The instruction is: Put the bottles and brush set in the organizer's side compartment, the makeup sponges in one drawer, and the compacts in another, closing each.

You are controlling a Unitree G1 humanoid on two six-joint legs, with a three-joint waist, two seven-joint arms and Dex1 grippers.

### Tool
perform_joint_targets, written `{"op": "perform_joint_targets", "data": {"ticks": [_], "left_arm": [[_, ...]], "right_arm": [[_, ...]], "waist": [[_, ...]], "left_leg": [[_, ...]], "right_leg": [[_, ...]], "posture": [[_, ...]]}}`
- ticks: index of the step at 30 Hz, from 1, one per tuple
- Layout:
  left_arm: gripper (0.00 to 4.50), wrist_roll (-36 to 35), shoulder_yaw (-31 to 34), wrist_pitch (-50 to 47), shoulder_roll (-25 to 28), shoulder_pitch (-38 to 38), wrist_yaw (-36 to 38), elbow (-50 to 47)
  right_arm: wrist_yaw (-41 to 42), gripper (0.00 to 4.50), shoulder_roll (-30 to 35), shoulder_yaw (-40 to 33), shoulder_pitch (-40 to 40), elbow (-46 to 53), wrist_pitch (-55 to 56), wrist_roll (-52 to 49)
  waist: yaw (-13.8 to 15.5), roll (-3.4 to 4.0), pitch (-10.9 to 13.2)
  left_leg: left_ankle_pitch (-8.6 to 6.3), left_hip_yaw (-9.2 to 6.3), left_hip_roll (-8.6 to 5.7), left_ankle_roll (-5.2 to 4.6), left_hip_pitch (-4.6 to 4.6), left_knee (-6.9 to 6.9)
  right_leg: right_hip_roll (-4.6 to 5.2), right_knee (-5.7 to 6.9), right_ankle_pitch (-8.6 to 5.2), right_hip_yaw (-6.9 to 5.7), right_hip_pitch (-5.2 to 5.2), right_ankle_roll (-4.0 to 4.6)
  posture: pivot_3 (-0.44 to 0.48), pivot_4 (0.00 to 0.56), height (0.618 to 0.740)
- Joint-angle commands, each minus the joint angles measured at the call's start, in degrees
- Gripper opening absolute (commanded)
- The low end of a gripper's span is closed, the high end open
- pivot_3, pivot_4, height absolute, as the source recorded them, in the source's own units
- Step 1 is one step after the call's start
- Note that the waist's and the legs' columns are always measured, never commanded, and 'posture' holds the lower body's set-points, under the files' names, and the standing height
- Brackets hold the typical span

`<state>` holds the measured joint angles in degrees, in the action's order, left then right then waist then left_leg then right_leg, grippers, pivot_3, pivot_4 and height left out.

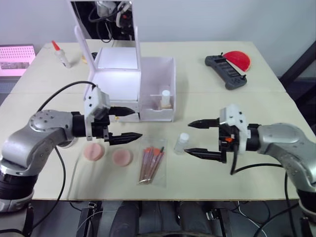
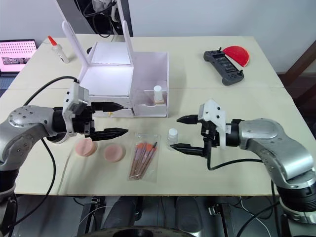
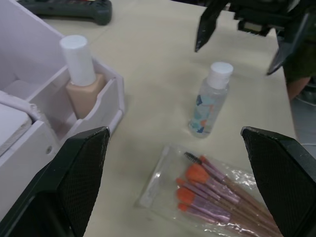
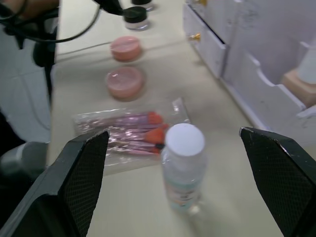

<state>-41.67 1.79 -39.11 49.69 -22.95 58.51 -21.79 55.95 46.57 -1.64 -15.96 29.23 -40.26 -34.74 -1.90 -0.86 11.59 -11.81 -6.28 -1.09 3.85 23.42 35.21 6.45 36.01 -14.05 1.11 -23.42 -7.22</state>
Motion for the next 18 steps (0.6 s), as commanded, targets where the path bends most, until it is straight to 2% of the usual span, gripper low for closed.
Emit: {"op": "perform_joint_targets", "data": {"ticks": [1,3,4,6,9,18], "left_arm": [[4.5,-1.7,1.1,-1.2,0.5,-0.1,0.8,-2.6],[4.5,-1.4,1.1,-1.3,1.2,1.1,1.6,-3.4],[4.5,-1.0,1.2,-1.2,1.5,1.5,1.7,-3.6],[4.5,-0.6,1.4,-1.1,1.7,2.0,1.7,-3.7],[4.5,-0.2,2.0,-0.8,2.2,3.0,1.6,-3.8],[4.5,1.7,2.7,0.9,2.3,4.9,1.2,-3.1]], "right_arm": [[-0.4,4.48,-1.0,0.4,-0.3,-0.7,2.7,0.9],[0.0,4.48,-1.5,1.8,-0.6,-1.5,3.7,1.7],[0.1,4.23,-1.8,2.3,-0.8,-2.0,4.4,2.1],[0.3,3.53,-2.2,2.9,-1.2,-2.7,5.0,2.3],[0.8,2.15,-2.6,3.7,-1.8,-3.2,4.8,2.0],[1.6,2.15,-3.0,5.0,-1.5,-4.9,6.0,3.0]], "waist": [[0.0,0.0,0.0],[0.0,0.0,0.0],[-0.1,0.0,0.0],[-0.1,0.0,0.0],[-0.1,0.0,0.0],[0.1,0.0,0.0]], "left_leg": [[0.0,-0.01,0.0,0.0,0.01,0.0],[0.0,-0.01,0.0,0.0,0.01,-0.01],[0.0,-0.01,0.0,0.0,0.01,-0.01],[0.0,-0.01,0.0,0.0,0.0,-0.03],[0.0,-0.04,0.0,0.0,-0.01,-0.01],[0.0,-0.04,0.0,0.0,0.0,-0.01]], "right_leg": [[0.0,0.0,0.0,0.0,0.0,0.0],[0.0,-0.01,0.0,0.0,0.0,0.0],[0.0,-0.02,-0.01,0.0,0.0,-0.01],[0.0,-0.01,-0.01,0.0,0.0,0.0],[-0.01,0.01,0.0,-0.01,0.0,0.0],[0.0,0.0,-0.01,-0.01,0.01,0.01]], "posture": [[0.0,0.15,0.74],[0.0,0.15,0.74],[0.0,0.15,0.74],[0.0,0.15,0.74],[0.0,0.15,0.74],[0.0,0.15,0.74]]}}
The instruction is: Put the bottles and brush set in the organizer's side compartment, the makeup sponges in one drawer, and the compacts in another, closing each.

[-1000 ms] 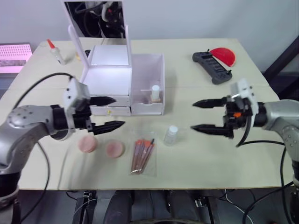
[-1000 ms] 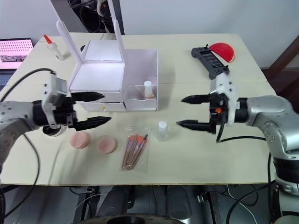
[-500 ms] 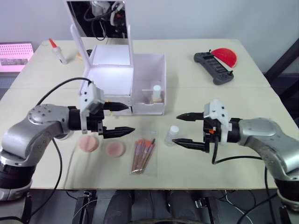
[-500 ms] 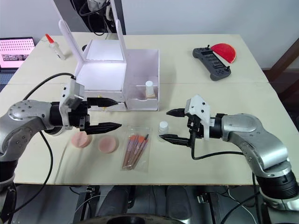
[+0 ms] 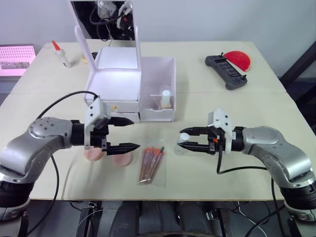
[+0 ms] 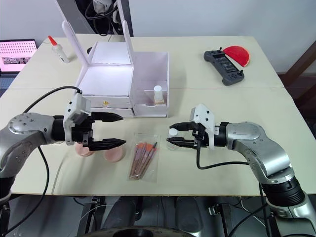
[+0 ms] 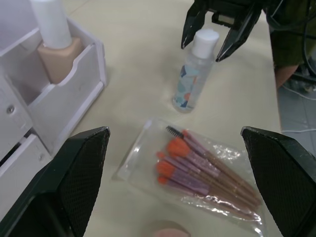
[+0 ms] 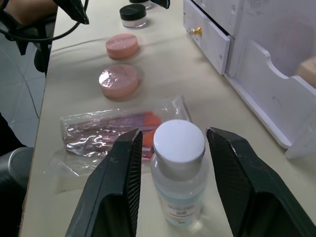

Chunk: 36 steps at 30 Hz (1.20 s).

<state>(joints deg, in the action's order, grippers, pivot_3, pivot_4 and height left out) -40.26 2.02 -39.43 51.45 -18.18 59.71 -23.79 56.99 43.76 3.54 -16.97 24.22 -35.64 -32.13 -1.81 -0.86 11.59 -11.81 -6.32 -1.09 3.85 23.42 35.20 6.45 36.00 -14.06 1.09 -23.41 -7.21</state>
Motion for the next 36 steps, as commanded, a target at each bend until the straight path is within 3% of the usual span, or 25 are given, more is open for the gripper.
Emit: {"op": "perform_joint_targets", "data": {"ticks": [1,3,4,5,15,22,29,36], "left_arm": [[4.5,0.4,2.5,1.4,0.4,0.2,-0.1,-1.2],[4.5,0.6,2.6,1.5,0.3,0.1,-0.2,-1.1],[4.5,0.7,2.6,1.5,0.3,0.0,-0.2,-1.1],[4.5,0.8,2.7,1.4,0.2,-0.1,-0.2,-1.0],[4.5,1.4,5.2,2.3,-0.3,0.6,-1.3,0.4],[4.5,0.2,14.9,1.9,-0.9,8.3,-6.0,-2.0],[4.5,-1.5,24.5,0.8,-4.1,18.6,-12.7,-9.7],[4.5,-3.5,31.3,-0.2,-7.9,28.7,-19.0,-18.5]], "right_arm": [[0.6,1.88,-0.3,-0.1,-0.5,-0.1,1.5,0.5],[0.7,1.28,0.0,0.3,-0.5,-0.5,2.1,1.2],[0.8,0.76,0.2,0.5,-0.5,-0.7,2.4,1.7],[0.9,0.67,0.5,0.8,-0.5,-0.8,2.6,2.3],[2.1,0.67,1.2,-3.9,-8.4,-0.7,-2.3,-3.4],[2.5,0.67,-2.4,-2.7,-24.7,-6.2,-6.8,-7.1],[2.3,0.67,-9.4,4.9,-37.6,-21.1,-1.0,2.6],[5.5,0.67,-16.5,8.7,-43.4,-38.2,10.3,10.7]], "waist": [[0.0,0.0,0.0],[0.1,0.0,0.0],[0.1,0.0,0.0],[0.2,0.0,0.0],[0.8,0.01,0.0],[0.3,0.02,0.0],[0.6,0.0,0.0],[0.6,0.0,0.0]], "left_leg": [[0.0,0.0,0.0,0.0,0.0,0.0],[0.0,0.0,0.0,0.0,0.0,0.01],[0.0,0.0,0.0,0.0,-0.01,0.01],[0.0,0.0,0.0,0.0,-0.01,0.01],[0.0,0.0,0.0,0.0,-0.01,0.01],[0.0,0.0,0.01,0.0,0.0,-0.06],[0.0,0.0,0.01,0.0,0.0,-0.04],[0.0,-0.01,0.01,0.0,0.02,-0.06]], "right_leg": [[0.0,0.0,0.0,0.0,0.0,0.0],[0.0,0.01,0.0,0.0,0.0,0.0],[0.0,0.01,0.0,0.0,0.0,0.0],[0.0,0.01,0.0,-0.01,0.0,0.0],[0.0,0.01,0.01,0.0,-0.01,0.01],[0.0,0.01,0.01,0.0,-0.07,0.01],[0.0,-0.02,0.02,-0.01,-0.06,0.02],[0.0,-0.02,0.02,-0.01,-0.07,0.02]], "posture": [[0.0,0.15,0.74],[0.0,0.15,0.74],[0.0,0.15,0.74],[0.0,0.15,0.74],[0.0,0.15,0.74],[0.0,0.15,0.74],[0.0,0.15,0.74],[0.0,0.15,0.74]]}}
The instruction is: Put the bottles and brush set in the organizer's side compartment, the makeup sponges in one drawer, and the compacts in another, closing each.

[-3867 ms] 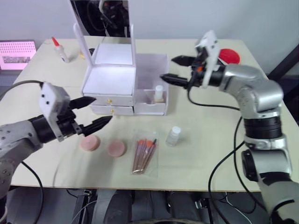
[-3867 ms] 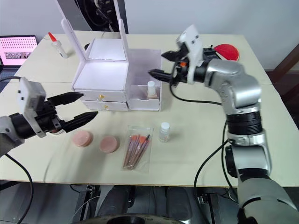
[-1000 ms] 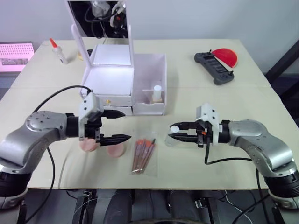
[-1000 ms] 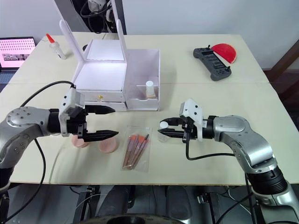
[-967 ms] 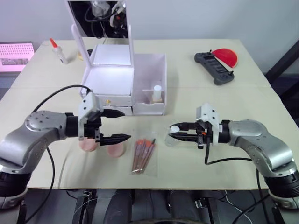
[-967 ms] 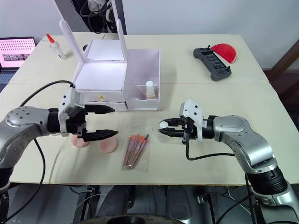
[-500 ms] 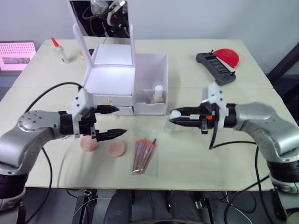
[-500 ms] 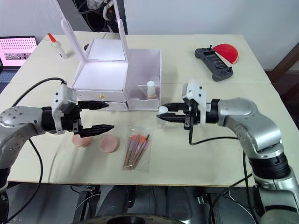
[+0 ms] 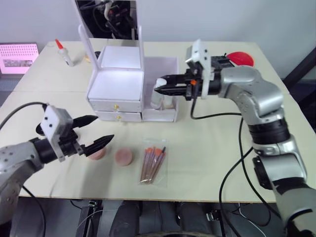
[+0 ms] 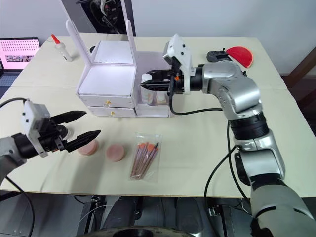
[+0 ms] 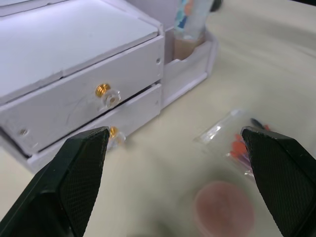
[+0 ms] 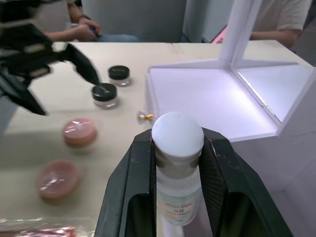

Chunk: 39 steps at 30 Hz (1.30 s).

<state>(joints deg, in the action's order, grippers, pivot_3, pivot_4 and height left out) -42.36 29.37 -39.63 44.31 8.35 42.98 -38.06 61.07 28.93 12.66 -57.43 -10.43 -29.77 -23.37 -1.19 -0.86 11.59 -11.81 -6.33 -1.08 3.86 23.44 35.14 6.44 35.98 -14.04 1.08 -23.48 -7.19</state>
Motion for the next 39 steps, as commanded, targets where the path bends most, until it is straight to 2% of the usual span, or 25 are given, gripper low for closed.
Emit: {"op": "perform_joint_targets", "data": {"ticks": [1,9,23,24,25,30,39], "left_arm": [[4.5,-1.7,4.6,0.0,-1.2,3.2,-3.0,-5.1],[4.5,-3.3,7.8,0.4,-2.9,8.9,-7.5,-9.8],[4.5,-4.7,7.6,1.4,-3.5,11.3,-11.3,-11.7],[4.5,-5.0,7.5,1.3,-3.6,11.5,-11.5,-11.7],[4.5,-5.1,7.4,1.4,-3.6,11.6,-11.6,-11.8],[4.5,-5.0,7.1,1.7,-3.7,11.9,-12.0,-12.0],[4.5,-4.0,6.8,3.3,-3.2,10.7,-10.6,-9.3]], "right_arm": [[2.0,0.67,-2.3,0.0,-3.6,-5.5,5.9,3.0],[4.8,0.67,-8.2,2.0,-8.3,-19.4,14.4,9.7],[8.8,0.67,-11.7,1.8,-11.5,-26.4,14.2,14.3],[9.0,1.69,-11.8,1.6,-11.8,-26.5,14.0,14.3],[9.2,2.05,-11.9,1.3,-12.1,-26.6,13.6,14.1],[9.7,4.47,-11.5,0.0,-13.1,-25.8,12.0,13.8],[12.7,4.47,-6.5,-4.3,-12.8,-17.6,7.0,9.8]], "waist": [[-0.1,0.02,0.0],[-1.3,0.01,0.0],[-1.5,0.03,0.0],[-1.5,0.03,0.0],[-1.5,0.03,0.0],[-1.5,0.03,0.0],[-1.4,0.03,0.0]], "left_leg": [[0.0,0.0,0.0,0.0,0.0,0.0],[0.0,-0.02,0.0,0.01,-0.03,0.01],[0.0,-0.02,0.0,0.01,-0.04,-0.04],[0.0,-0.02,0.0,0.01,-0.04,-0.05],[0.0,-0.02,0.0,0.01,-0.04,-0.06],[0.0,-0.02,0.0,0.01,-0.03,-0.07],[0.0,-0.02,0.0,0.02,-0.02,-0.06]], "right_leg": [[0.0,0.0,0.0,0.0,-0.01,0.0],[-0.03,0.05,0.01,0.0,0.0,0.02],[-0.06,0.07,0.01,0.02,-0.06,0.03],[-0.06,0.07,0.01,0.02,-0.06,0.04],[-0.06,0.07,0.01,0.02,-0.06,0.03],[-0.06,0.07,0.01,0.02,-0.07,0.03],[-0.06,0.05,0.01,0.02,-0.06,0.04]], "posture": [[0.0,0.15,0.74],[0.0,0.15,0.74],[0.0,0.15,0.74],[0.0,0.15,0.74],[0.0,0.15,0.74],[0.0,0.15,0.74],[0.0,0.15,0.74]]}}
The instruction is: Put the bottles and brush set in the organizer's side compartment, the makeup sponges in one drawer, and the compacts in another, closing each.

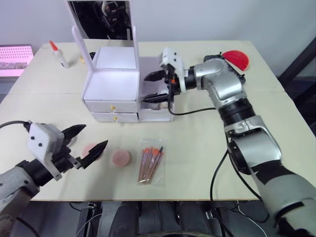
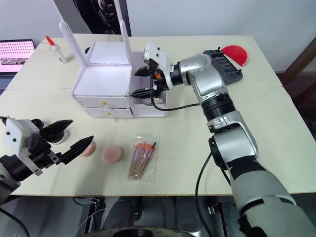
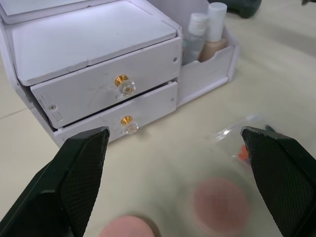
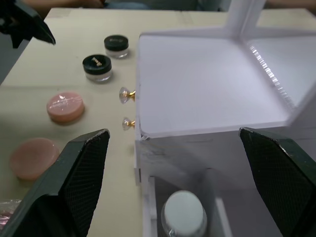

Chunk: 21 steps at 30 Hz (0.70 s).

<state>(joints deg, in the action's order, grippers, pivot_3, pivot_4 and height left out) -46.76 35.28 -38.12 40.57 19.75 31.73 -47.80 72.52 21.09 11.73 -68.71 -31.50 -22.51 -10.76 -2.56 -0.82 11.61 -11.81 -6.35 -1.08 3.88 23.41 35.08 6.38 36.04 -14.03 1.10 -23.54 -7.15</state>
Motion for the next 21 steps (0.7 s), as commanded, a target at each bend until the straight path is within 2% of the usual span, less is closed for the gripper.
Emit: {"op": "perform_joint_targets", "data": {"ticks": [1,4,8,13,15,18,21], "left_arm": [[4.5,-0.2,1.4,2.1,0.4,-1.1,0.9,1.4],[4.5,-0.7,3.7,3.0,0.6,-1.3,2.4,3.9],[4.5,-1.3,11.4,4.9,0.8,-1.3,5.2,11.0],[4.5,-0.3,20.0,7.5,0.9,2.2,10.0,19.8],[4.5,1.3,23.3,9.6,0.7,4.5,12.4,24.8],[4.5,3.8,27.3,12.3,1.0,8.7,15.9,31.9],[4.5,5.8,29.4,15.4,1.4,9.9,17.1,38.9]], "right_arm": [[1.9,4.47,2.4,-4.4,-1.2,3.7,0.6,-3.5],[4.6,4.47,5.5,-7.0,0.3,3.6,3.0,-5.2],[7.0,4.47,13.1,-10.6,4.3,1.3,4.4,-5.6],[6.3,4.47,20.6,-15.2,12.1,-0.3,6.7,-6.5],[6.1,4.47,23.9,-16.8,17.3,-0.1,11.2,-5.6],[2.1,4.47,24.8,-23.6,20.7,-4.5,6.6,-10.3],[0.2,4.47,25.2,-25.0,24.6,-8.0,11.4,-8.7]], "waist": [[0.0,0.0,0.0],[0.0,0.0,0.0],[0.2,-0.02,0.0],[-0.1,-0.01,0.0],[-0.2,-0.01,0.0],[-0.6,0.01,0.0],[-0.7,-0.02,0.0]], "left_leg": [[0.0,0.0,0.0,0.0,0.0,0.0],[0.0,0.0,0.0,0.0,0.0,0.0],[0.0,0.01,0.0,0.0,0.01,0.0],[-0.01,0.11,0.0,0.01,0.03,-0.04],[-0.01,0.14,0.0,0.0,0.04,-0.09],[-0.03,0.18,0.01,-0.03,0.03,-0.13],[-0.03,0.2,0.01,-0.03,0.03,-0.06]], "right_leg": [[0.0,0.0,0.0,0.0,0.0,0.0],[0.0,0.0,0.0,0.0,0.0,0.0],[0.0,-0.03,0.0,0.0,0.0,0.0],[0.07,-0.21,-0.02,0.01,0.03,0.0],[0.08,-0.25,-0.02,0.02,0.01,0.01],[0.08,-0.31,-0.02,0.04,0.0,0.01],[0.1,-0.32,0.01,0.06,0.02,0.04]], "posture": [[0.0,0.15,0.74],[0.0,0.15,0.74],[0.0,0.15,0.74],[0.0,0.15,0.74],[0.0,0.15,0.74],[0.0,0.15,0.74],[0.0,0.15,0.74]]}}
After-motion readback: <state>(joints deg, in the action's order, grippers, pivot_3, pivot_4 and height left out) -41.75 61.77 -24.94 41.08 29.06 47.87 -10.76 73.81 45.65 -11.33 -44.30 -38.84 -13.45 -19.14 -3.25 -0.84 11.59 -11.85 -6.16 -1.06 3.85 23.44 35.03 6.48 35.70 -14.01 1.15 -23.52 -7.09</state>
